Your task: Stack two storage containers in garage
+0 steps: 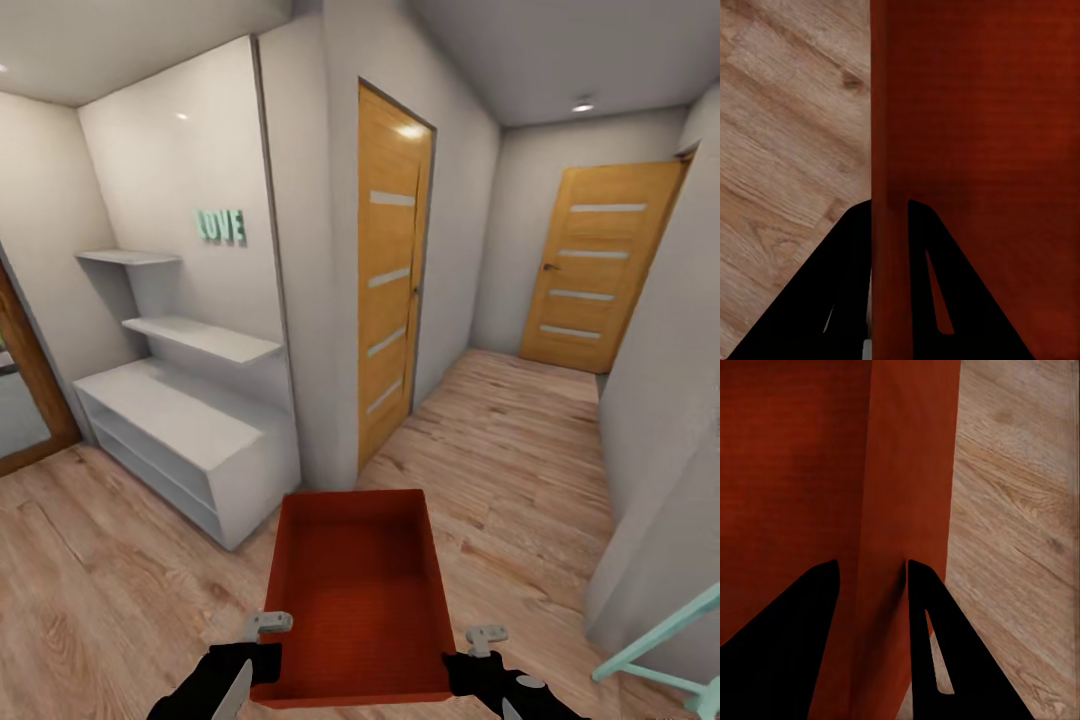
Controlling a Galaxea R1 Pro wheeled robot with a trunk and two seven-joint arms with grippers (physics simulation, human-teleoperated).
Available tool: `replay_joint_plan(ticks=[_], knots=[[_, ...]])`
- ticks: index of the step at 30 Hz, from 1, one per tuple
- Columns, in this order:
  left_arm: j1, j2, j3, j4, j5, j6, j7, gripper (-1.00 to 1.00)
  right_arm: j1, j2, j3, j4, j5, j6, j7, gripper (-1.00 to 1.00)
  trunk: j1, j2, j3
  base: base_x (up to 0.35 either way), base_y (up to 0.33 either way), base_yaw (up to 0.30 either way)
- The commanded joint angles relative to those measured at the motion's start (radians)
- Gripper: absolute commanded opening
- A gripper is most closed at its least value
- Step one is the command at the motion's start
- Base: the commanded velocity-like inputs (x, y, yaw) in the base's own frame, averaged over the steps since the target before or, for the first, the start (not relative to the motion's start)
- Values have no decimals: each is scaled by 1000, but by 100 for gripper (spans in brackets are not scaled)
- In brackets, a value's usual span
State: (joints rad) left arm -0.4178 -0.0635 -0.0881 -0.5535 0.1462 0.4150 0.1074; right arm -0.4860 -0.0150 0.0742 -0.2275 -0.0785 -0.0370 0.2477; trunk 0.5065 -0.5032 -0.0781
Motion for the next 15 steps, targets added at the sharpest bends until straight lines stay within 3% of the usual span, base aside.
replay_joint_plan(ticks=[1,15], knots=[[-1,1,13,-5,-16,-26,25,-100,0,18,7,2,-10,-4,18,-100,1,-2,-2,322,86,-277],[-1,1,12,-5,-16,-26,25,-100,0,18,8,2,-10,-4,18,-100,1,-2,-2,322,84,-272]])
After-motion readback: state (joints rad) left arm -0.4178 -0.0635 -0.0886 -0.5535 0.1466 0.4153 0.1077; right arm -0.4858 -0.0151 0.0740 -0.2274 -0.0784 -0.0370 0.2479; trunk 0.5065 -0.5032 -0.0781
